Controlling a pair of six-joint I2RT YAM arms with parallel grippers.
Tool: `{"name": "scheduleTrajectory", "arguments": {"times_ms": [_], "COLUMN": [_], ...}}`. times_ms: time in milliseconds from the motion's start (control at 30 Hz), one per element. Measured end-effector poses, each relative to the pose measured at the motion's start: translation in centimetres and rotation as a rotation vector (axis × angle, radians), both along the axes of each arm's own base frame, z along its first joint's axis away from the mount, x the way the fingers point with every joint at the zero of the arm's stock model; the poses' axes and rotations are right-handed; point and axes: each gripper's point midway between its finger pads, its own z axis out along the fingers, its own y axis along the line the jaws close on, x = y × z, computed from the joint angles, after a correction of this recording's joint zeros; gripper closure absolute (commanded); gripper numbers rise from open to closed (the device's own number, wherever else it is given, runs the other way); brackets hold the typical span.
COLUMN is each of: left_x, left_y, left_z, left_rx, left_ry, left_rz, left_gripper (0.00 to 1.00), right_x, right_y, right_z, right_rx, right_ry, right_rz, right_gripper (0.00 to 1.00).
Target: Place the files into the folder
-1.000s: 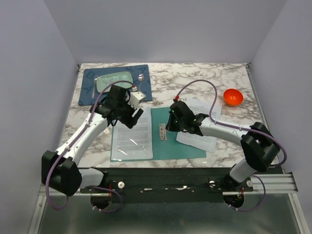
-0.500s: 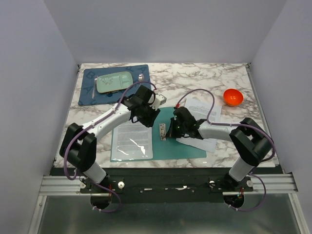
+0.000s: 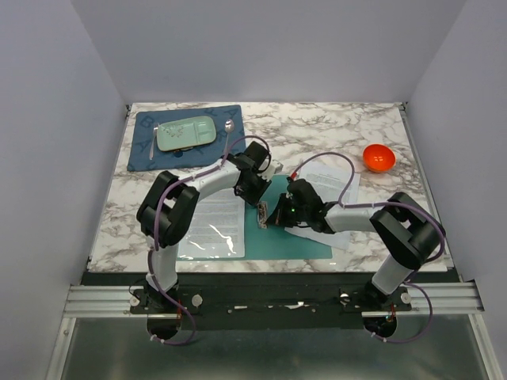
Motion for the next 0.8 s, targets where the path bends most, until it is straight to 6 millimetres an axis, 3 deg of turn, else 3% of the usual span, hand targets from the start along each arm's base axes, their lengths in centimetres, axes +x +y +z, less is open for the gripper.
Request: {"name": "scheduleTrajectory", "arguments": {"times_ms": [133, 533, 633, 667, 800], "left_x": [-0.1, -0.5, -0.8, -0.9, -1.5], "left_y": [0.0, -1.1, -1.4, -1.4, -0.7], "left_z": [-0.9, -1.0, -0.9, -0.9, 0.2], "left_rx": [0.017, 0.012, 0.012, 0.012, 0.008], "left_ry": [0.012, -0.004, -0.006, -0.008, -0.017], "left_rz": [-0.002, -0.029, -0.044, -0.047, -0.049], "left_gripper": [0.70, 0.68, 0.57, 0.48, 0.28], "right_x": [-0.1, -0.6, -0.6, -0.6, -0.5], "right_y": [-0.1, -0.9, -0.9, -0.9, -0.9], "right_z": [0.0, -0.1, -0.1, -0.1, -0.2], "right_rx": [0.018, 0.052, 0.056, 0.057, 0.060], "right_ry": [0.005, 0.023, 0.026, 0.027, 0.031], "right_rz": [-0.023, -0.090, -0.098, -0.100, -0.109], "right_gripper": [0.99, 1.00, 0.99, 1.00, 1.00]}}
